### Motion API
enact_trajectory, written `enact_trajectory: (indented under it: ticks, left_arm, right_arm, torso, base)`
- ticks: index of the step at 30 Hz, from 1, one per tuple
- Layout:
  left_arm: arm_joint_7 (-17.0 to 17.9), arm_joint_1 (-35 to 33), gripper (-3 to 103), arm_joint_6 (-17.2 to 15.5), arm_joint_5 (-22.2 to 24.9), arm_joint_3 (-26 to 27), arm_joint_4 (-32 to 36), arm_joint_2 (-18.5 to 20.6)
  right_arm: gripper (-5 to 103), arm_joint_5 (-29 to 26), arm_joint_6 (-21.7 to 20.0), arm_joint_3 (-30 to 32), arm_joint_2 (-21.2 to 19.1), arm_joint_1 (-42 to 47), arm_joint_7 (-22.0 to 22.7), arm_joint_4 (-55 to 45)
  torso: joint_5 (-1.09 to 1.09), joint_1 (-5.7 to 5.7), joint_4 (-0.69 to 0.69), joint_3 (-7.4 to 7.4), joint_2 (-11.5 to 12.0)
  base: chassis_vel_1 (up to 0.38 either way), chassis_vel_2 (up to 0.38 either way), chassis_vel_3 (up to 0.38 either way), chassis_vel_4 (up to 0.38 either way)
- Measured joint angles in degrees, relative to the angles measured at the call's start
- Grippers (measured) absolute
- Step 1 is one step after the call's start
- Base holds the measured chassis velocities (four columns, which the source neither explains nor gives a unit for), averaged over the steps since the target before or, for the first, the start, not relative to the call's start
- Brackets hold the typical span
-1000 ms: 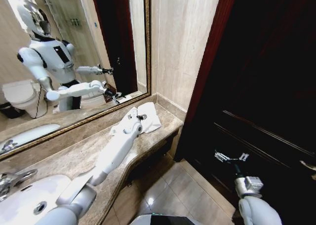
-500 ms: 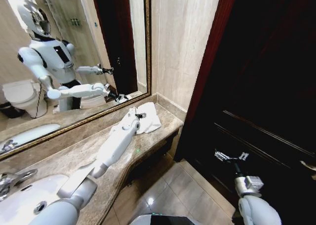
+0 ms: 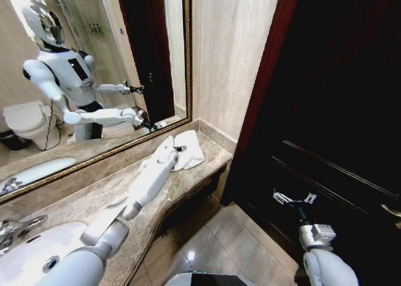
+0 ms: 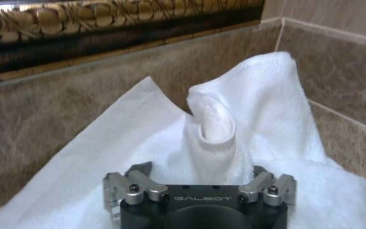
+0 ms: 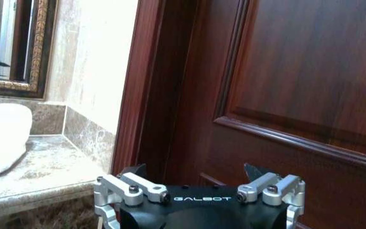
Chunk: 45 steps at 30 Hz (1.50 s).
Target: Discard the used towel into the hamper.
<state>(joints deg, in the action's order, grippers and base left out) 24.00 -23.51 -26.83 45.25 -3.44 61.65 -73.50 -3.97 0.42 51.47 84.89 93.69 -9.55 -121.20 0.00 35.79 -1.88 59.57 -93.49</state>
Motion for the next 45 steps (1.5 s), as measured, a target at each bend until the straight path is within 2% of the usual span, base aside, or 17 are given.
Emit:
enact_trajectory:
  ticks: [1,3,6,7,10,11,14,16,19,21,22,28,34,37,39,43,45]
  left_arm:
    - [-0.2,-0.1,86,0.0,0.0,0.0,0.0,0.0]
    - [-0.4,-0.3,86,0.1,0.0,0.0,0.0,0.1]
    - [-0.7,-0.9,70,0.2,0.0,0.1,0.0,0.2]
    - [-0.7,-0.9,70,0.2,0.0,0.1,0.0,0.2]
    - [-0.7,-1.0,53,0.2,0.0,0.3,0.0,0.2]
    - [-0.7,-1.0,53,0.2,0.0,0.3,0.0,0.2]
    - [-0.7,-1.0,37,0.1,0.1,0.5,0.1,0.2]
    - [-0.7,-1.0,37,0.1,0.1,0.5,0.2,0.2]
    - [-0.6,-1.4,21,0.0,0.1,0.8,1.3,0.5]
    - [-0.6,-1.6,21,0.0,0.1,0.8,1.7,0.6]
    - [-0.6,-2.2,14,0.0,0.2,0.9,2.9,0.8]
    - [-0.6,-3.9,9,1.5,1.5,1.3,6.8,1.9]
    - [-1.4,-6.5,9,7.1,1.5,2.4,12.1,3.6]
    - [-2.3,-8.1,9,10.2,-0.9,3.0,15.1,5.1]
    - [-3.9,-9.9,9,12.9,-4.6,3.9,18.7,7.0]
    - [-5.9,-13.4,9,14.4,-8.0,6.8,25.5,10.0]
    - [-6.9,-18.3,9,14.5,-8.8,10.8,32.8,13.0]
  right_arm:
    - [100,0.0,0.0,0.0,0.0,0.0,0.0,0.0]
    - [100,0.0,0.1,0.0,0.1,0.0,0.0,0.0]
    - [100,0.0,0.1,0.3,0.2,-0.3,0.2,0.0]
    - [100,0.0,0.1,0.3,0.2,-0.3,0.2,0.0]
    - [100,-0.1,0.2,0.5,0.0,-0.1,0.2,-0.1]
    - [100,-0.1,0.2,0.5,0.0,-0.1,0.2,-0.1]
    - [100,-0.2,0.3,0.6,0.0,0.1,0.3,-0.4]
    - [100,-0.2,0.3,0.6,0.0,0.2,0.3,-0.5]
    - [100,-0.3,0.3,0.6,-0.1,0.3,0.4,-0.8]
    - [100,-0.3,0.3,0.6,-0.2,0.3,0.4,-0.9]
    - [100,-0.4,0.3,0.6,-0.2,0.5,0.4,-1.1]
    - [100,-0.4,0.5,0.4,0.1,0.9,0.5,-1.7]
    - [100,-0.5,0.6,0.4,0.6,1.4,0.8,-2.9]
    - [100,-0.8,0.6,0.5,0.8,1.6,1.1,-3.5]
    - [100,-1.2,0.6,0.6,0.9,1.7,1.5,-4.1]
    - [100,-1.9,0.4,0.7,0.9,1.7,1.9,-4.8]
    - [100,-2.6,-0.1,0.7,0.6,1.7,2.1,-5.5]
  torso:
    - [0.00,0.00,0.00,0.00,0.0]
    - [0.00,0.00,0.00,0.00,0.0]
    - [0.00,0.00,0.00,0.00,0.0]
    - [0.00,0.00,0.00,0.00,0.0]
    - [0.00,0.00,0.01,0.00,0.0]
    - [0.00,0.00,0.01,0.00,0.0]
    - [0.00,0.00,0.01,0.00,0.0]
    - [0.00,0.00,0.00,0.00,0.0]
    - [0.00,0.00,-0.01,0.00,0.0]
    - [0.00,0.00,-0.01,0.00,0.0]
    - [-0.01,0.00,-0.01,0.01,0.0]
    - [-0.01,0.00,0.00,0.01,0.0]
    - [-0.01,0.00,0.01,0.01,0.0]
    - [-0.01,0.00,0.00,0.01,0.0]
    - [-0.02,0.00,0.00,0.01,0.0]
    - [-0.01,0.00,0.02,0.00,0.0]
    - [-0.02,0.00,0.01,0.00,0.0]
  base:
    - [0.000,0.000,0.000,0.000]
    - [0.000,0.000,0.000,0.000]
    - [0.000,0.000,0.000,0.000]
    - [0.000,0.000,0.000,0.000]
    - [0.000,0.000,0.000,0.000]
    - [0.000,0.000,0.000,0.000]
    - [0.000,0.000,0.000,0.000]
    - [0.000,0.000,0.000,0.000]
    - [0.000,0.000,0.000,0.000]
    - [0.000,0.000,0.000,0.000]
    - [0.000,0.000,0.000,0.000]
    - [0.000,0.000,0.000,0.000]
    - [0.000,0.000,0.000,0.000]
    - [0.000,0.000,0.000,0.000]
    - [0.000,0.000,0.000,0.000]
    - [0.000,0.000,0.000,0.000]
    - [0.000,0.000,0.000,0.000]
